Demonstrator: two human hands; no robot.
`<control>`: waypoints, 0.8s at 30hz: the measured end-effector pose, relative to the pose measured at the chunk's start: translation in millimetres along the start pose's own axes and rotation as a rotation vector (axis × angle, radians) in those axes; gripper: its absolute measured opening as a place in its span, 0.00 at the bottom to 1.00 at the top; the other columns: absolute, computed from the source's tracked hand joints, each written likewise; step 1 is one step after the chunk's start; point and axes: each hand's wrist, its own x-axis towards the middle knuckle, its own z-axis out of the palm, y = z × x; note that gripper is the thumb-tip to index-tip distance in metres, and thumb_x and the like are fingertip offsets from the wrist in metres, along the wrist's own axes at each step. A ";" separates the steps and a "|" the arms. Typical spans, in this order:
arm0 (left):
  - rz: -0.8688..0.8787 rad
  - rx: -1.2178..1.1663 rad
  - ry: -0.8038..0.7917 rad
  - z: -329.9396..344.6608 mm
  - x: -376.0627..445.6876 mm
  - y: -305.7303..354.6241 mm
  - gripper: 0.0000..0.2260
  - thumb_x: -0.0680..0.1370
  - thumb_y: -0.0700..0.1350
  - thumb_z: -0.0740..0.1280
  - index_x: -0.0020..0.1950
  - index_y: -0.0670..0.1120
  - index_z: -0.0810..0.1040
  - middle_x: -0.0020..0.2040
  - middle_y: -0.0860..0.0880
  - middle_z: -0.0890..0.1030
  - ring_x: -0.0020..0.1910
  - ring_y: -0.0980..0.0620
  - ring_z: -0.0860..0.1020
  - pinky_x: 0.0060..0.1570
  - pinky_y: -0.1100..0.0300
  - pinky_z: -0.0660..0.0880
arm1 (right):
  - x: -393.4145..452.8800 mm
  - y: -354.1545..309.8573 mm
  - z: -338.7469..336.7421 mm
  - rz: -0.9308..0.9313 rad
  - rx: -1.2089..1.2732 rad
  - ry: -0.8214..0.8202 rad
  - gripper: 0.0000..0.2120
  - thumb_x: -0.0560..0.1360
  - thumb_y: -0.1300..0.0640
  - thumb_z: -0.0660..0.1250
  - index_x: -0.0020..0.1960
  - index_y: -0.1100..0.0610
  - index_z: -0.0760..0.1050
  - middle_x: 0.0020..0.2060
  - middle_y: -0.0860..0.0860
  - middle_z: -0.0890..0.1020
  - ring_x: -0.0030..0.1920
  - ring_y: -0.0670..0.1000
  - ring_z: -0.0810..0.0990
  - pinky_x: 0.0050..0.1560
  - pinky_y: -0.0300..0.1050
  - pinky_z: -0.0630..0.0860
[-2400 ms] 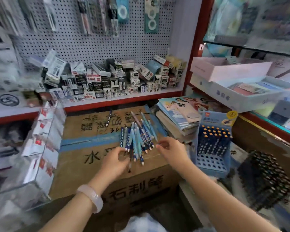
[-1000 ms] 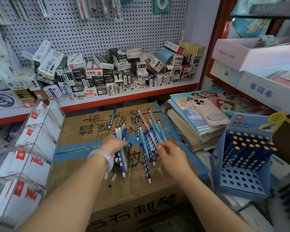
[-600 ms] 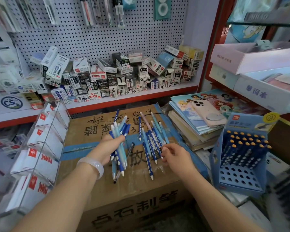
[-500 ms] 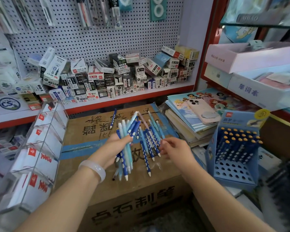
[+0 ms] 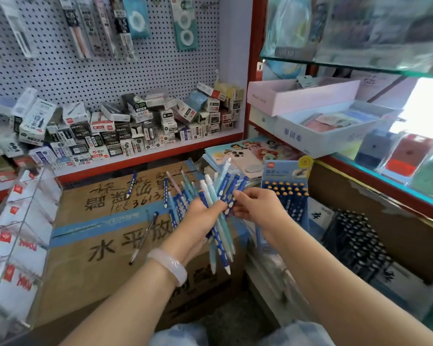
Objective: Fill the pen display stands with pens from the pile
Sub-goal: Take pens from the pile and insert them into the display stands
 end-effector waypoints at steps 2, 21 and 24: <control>-0.066 -0.098 0.066 17.0 -2.4 2.4 0.09 0.76 0.43 0.66 0.55 0.43 0.76 0.43 0.48 0.81 0.40 0.54 0.79 0.31 0.65 0.73 | -3.5 -2.5 -14.2 -0.057 -0.033 0.024 0.10 0.78 0.58 0.64 0.42 0.63 0.76 0.33 0.55 0.79 0.32 0.47 0.78 0.38 0.38 0.80; -0.160 -0.597 0.413 85.6 15.0 9.6 0.02 0.78 0.41 0.64 0.47 0.43 0.72 0.36 0.47 0.74 0.32 0.51 0.76 0.32 0.59 0.76 | 12.2 15.8 -91.7 0.045 0.429 0.535 0.11 0.80 0.57 0.61 0.39 0.57 0.73 0.34 0.51 0.76 0.34 0.45 0.76 0.43 0.39 0.77; -0.171 -0.556 0.377 75.4 22.0 4.8 0.03 0.78 0.41 0.63 0.45 0.43 0.71 0.34 0.47 0.72 0.29 0.51 0.74 0.28 0.61 0.76 | 22.3 19.7 -109.3 -0.004 0.213 0.576 0.08 0.79 0.57 0.62 0.44 0.58 0.75 0.36 0.50 0.78 0.36 0.46 0.79 0.47 0.44 0.79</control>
